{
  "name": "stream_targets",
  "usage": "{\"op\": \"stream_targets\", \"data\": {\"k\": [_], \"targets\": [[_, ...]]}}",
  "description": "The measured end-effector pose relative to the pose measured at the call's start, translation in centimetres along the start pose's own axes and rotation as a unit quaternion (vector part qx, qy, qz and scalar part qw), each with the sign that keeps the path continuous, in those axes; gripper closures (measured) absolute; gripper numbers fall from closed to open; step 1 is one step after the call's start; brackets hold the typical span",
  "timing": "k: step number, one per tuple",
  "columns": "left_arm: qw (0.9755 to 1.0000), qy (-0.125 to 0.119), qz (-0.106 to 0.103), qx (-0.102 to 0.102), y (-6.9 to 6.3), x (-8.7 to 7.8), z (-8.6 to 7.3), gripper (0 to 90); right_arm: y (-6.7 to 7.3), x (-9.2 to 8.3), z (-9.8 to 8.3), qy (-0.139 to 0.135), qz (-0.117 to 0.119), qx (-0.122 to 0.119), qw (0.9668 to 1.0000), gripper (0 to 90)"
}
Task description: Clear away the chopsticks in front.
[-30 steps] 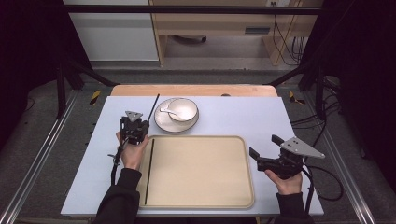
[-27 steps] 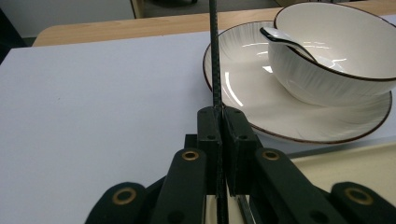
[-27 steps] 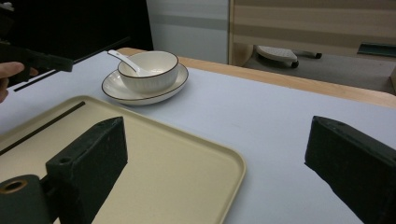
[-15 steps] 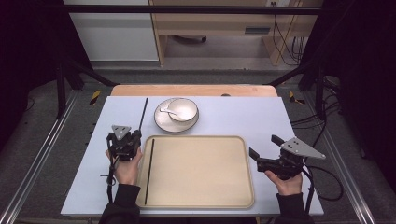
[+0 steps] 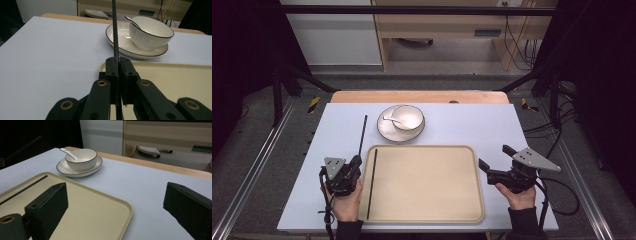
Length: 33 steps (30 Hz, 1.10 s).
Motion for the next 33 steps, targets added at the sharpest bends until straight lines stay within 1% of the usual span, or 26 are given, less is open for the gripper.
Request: {"op": "stream_targets", "data": {"k": [5,8,12,16,19,21,25,26,30,33], "targets": [[0.9998,-0.014,-0.004,-0.011,-0.6,-1.8,-0.3,85.1,0.1,0.0,0.0,0.001,0.0,-0.001,1.0,5.8],[0.9998,-0.015,-0.006,-0.009,-0.9,-2.3,-0.7,85.1,0.1,0.0,0.0,0.0,0.0,0.0,1.0,5.8],[0.9996,-0.014,-0.011,-0.02,-1.2,-2.9,-1.3,85.1,0.1,0.0,0.0,0.0,0.001,0.0,1.0,5.8],[0.9994,-0.014,-0.014,-0.027,-1.8,-3.2,-1.8,85.1,0.2,0.0,0.0,0.002,0.002,-0.001,1.0,5.8],[0.9996,-0.01,-0.014,-0.024,-2.3,-3.4,-2.4,85.1,0.2,0.1,-0.1,0.002,0.002,-0.001,1.0,5.8],[0.9994,-0.007,-0.016,-0.031,-2.6,-3.4,-2.8,85.2,0.2,0.0,0.0,0.002,0.002,-0.001,1.0,5.8],[0.9996,0.002,-0.014,-0.025,-3.1,-3.3,-3.7,85.1,0.2,0.0,0.0,0.001,0.003,0.0,1.0,5.8],[0.9995,0.004,-0.016,-0.027,-3.4,-3.2,-3.9,85.1,0.2,0.0,0.0,0.001,0.003,-0.001,1.0,5.8],[0.9995,0.011,-0.018,-0.023,-4.1,-3.1,-4.7,85.1,0.3,0.1,-0.1,0.002,0.002,0.001,1.0,5.8],[0.9993,0.022,-0.02,-0.022,-4.4,-3.0,-5.6,85.1,0.3,0.1,-0.1,0.003,0.003,0.0,1.0,5.8]]}}
Point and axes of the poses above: each handheld gripper's, and its own axes: x roughly forward along the jaws, z roughly out of its top, y roughly to its left, the point moved 10 cm from there along x, roughly forward along the jaws, and after that the axes turned 11 degrees about -y, right-handed, at the moved point
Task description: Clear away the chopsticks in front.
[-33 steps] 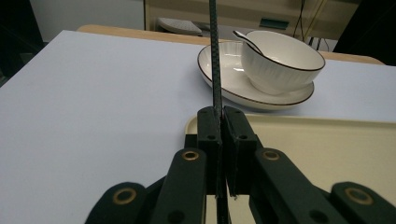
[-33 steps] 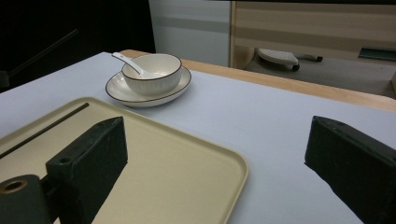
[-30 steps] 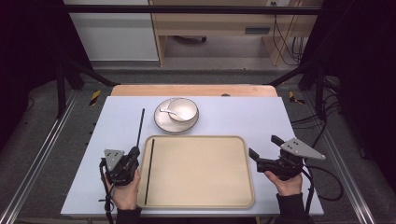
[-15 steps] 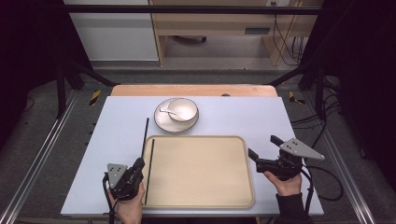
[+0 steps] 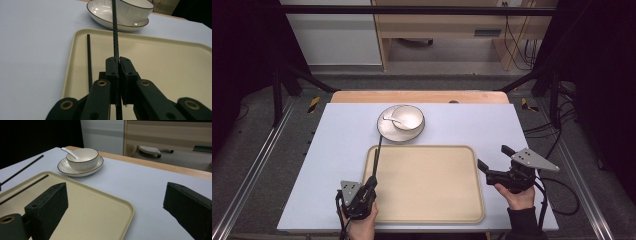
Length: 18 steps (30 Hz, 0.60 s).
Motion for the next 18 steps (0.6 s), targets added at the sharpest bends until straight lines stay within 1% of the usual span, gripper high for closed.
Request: {"op": "stream_targets", "data": {"k": [8,14,18], "targets": [[0.9996,0.027,0.003,0.011,-0.6,0.3,-1.7,85.2,-0.1,0.0,0.0,0.0,-0.001,-0.001,1.0,5.7],[0.9988,0.045,0.008,0.013,-0.4,0.4,-2.8,85.2,-0.1,0.1,-0.1,0.0,-0.001,-0.001,1.0,5.8],[0.9984,0.054,0.009,0.014,-0.3,0.5,-3.1,85.2,-0.1,0.1,-0.1,0.001,-0.001,-0.001,1.0,5.8]]}}
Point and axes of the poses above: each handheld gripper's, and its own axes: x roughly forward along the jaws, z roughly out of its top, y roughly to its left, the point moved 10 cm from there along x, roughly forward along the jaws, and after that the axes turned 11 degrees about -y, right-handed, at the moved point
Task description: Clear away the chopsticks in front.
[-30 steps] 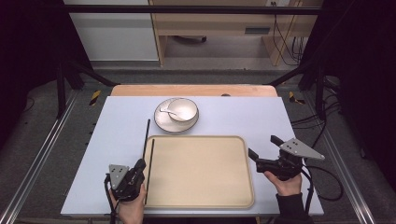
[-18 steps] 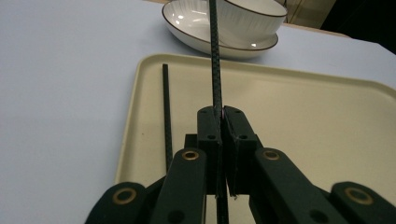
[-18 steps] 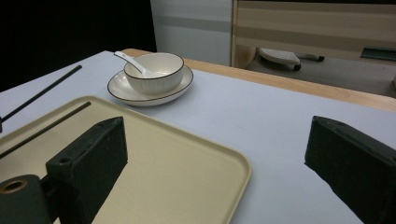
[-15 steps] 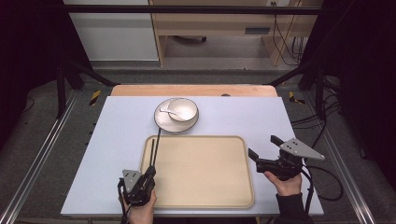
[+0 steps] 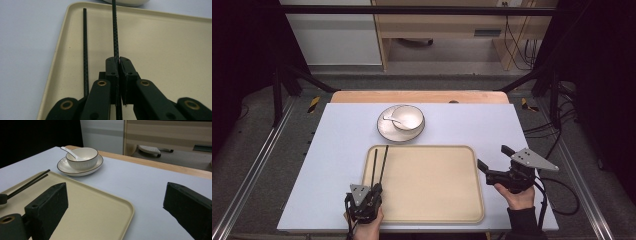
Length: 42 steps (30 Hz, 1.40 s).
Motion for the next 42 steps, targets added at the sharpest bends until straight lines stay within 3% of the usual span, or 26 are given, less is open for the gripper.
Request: {"op": "stream_targets", "data": {"k": [11,18,23,26,31,35,38,40,42], "targets": [[0.9997,0.022,0.006,0.005,-0.2,0.5,-0.6,85.1,-0.1,0.0,-0.1,0.001,0.0,0.001,1.0,5.8],[0.9991,0.035,0.014,0.018,-0.3,0.6,-0.7,84.8,0.0,0.1,-0.1,0.002,0.0,0.002,1.0,5.8],[0.9992,0.035,0.01,0.018,-0.2,0.6,-0.5,83.3,0.0,0.0,-0.1,0.002,-0.001,0.002,1.0,5.8],[0.9994,0.031,-0.006,0.016,-0.4,0.4,-0.1,79.0,-0.1,0.0,-0.1,0.002,-0.002,0.003,1.0,5.8],[0.9988,0.011,-0.046,0.012,-0.7,-0.1,2.3,67.8,-0.2,-0.1,-0.2,0.002,-0.003,0.005,1.0,5.8],[0.9962,-0.015,-0.082,0.024,-1.0,-0.5,5.4,56.8,-0.3,-0.2,0.0,-0.002,-0.004,0.006,1.0,5.8],[0.9929,-0.044,-0.097,0.052,-1.1,-0.9,8.1,50.5,-0.3,-0.3,0.0,-0.002,-0.004,0.006,1.0,5.8],[0.9894,-0.059,-0.111,0.073,-1.3,-1.1,9.8,47.0,-0.3,-0.3,0.1,-0.004,-0.006,0.007,0.9999,5.8],[0.9862,-0.068,-0.131,0.076,-1.4,-1.2,11.0,42.8,-0.4,-0.4,0.2,-0.005,-0.006,0.007,0.9999,5.7]]}}
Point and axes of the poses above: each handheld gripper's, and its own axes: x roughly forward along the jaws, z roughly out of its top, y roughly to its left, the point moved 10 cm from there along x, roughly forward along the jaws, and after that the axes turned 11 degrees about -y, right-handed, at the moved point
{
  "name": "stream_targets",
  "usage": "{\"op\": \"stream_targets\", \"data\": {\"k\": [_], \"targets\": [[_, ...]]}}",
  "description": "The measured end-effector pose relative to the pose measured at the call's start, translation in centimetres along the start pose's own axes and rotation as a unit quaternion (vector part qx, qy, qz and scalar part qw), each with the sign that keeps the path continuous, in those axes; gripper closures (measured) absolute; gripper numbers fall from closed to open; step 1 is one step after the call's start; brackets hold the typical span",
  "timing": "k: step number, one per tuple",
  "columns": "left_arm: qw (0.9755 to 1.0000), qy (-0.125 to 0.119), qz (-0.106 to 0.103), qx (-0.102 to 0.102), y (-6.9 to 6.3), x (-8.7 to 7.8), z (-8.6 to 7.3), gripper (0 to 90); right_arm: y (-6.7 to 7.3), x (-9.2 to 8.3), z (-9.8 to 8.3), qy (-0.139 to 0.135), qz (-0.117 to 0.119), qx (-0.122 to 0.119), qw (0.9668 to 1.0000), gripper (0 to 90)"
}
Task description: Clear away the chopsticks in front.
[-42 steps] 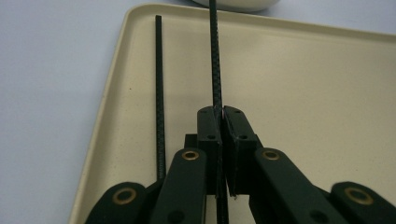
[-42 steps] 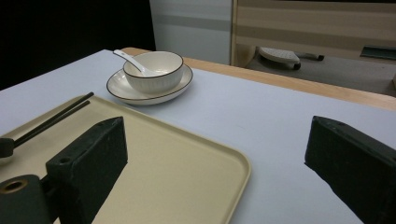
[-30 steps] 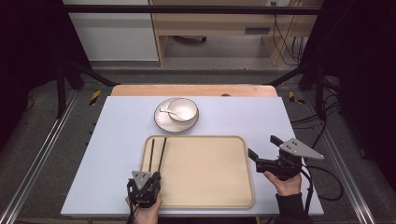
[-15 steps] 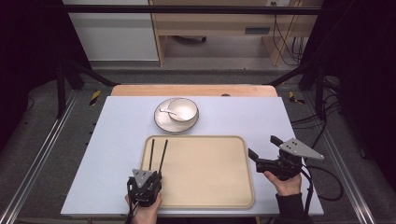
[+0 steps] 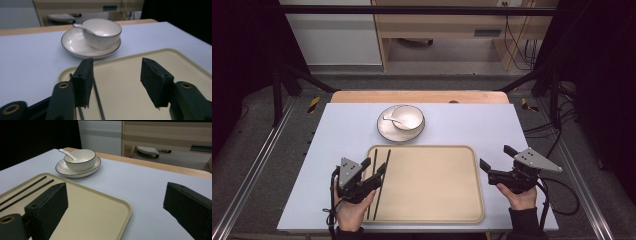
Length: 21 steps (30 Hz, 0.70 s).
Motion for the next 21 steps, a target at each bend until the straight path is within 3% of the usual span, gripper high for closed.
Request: {"op": "stream_targets", "data": {"k": [4,7,11,13,17,21], "targets": [[0.9994,0.0,-0.018,0.029,0.6,0.1,1.6,34.0,-0.1,-0.2,0.2,-0.004,-0.002,0.004,1.0,5.7],[0.9988,0.005,-0.042,0.026,1.1,0.0,2.1,26.6,-0.3,-0.3,0.2,-0.005,-0.004,0.005,1.0,5.5],[0.9978,0.009,-0.044,0.048,2.7,-0.7,1.8,19.1,-0.5,-0.5,0.2,-0.005,-0.005,0.008,0.9999,5.3],[0.9986,0.01,-0.04,0.032,3.5,-0.8,1.5,17.0,-0.6,-0.5,0.2,-0.006,-0.008,0.009,0.9999,5.2],[0.9978,0.017,-0.049,0.041,4.4,-1.1,0.9,13.3,-0.8,-0.5,0.0,-0.004,-0.01,0.007,0.9999,5.0],[0.9984,0.022,-0.041,0.031,5.4,-1.4,0.0,11.6,-1.1,-0.6,-0.2,-0.002,-0.014,0.011,0.9998,4.8]]}}
Point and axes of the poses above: each handheld gripper's, and its own axes: x roughly forward along the jaws, z roughly out of its top, y roughly to its left, the point moved 10 cm from there along x, roughly forward along the jaws, and after that the axes turned 11 degrees about -y, right-handed, at the moved point
